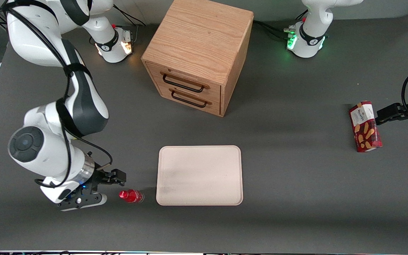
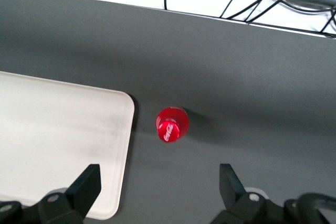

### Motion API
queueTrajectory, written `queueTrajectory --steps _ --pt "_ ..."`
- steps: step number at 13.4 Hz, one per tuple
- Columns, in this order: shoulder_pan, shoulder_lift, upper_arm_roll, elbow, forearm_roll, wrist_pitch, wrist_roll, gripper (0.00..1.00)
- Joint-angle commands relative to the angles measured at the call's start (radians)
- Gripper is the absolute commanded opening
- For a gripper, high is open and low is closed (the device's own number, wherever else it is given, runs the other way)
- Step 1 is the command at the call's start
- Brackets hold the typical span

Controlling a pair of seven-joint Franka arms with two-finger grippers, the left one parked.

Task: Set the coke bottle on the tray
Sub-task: 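Move the open right gripper down toward the red Coca-Cola bottle, then close the right gripper around the red bottle's body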

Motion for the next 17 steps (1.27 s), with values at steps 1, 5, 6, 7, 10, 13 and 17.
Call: queueTrajectory --steps 1,5,6,7,10,13,17 --pt "-0.004 0.001 -0.001 -0.060 -0.014 0.087 -0.021 1.00" --pt "-0.004 0.044 -0.024 -0.063 -0.016 0.159 -0.022 1.00" --pt "-0.004 0.056 -0.024 -0.072 -0.017 0.178 -0.022 1.00" --pt "-0.005 0.058 -0.024 -0.092 -0.016 0.208 -0.022 1.00" --pt "-0.005 0.061 -0.026 -0.131 -0.012 0.268 -0.021 1.00" --pt "-0.005 0.073 -0.026 -0.137 -0.012 0.296 -0.019 1.00" --pt "-0.005 0.072 -0.026 -0.137 -0.012 0.295 -0.010 0.28"
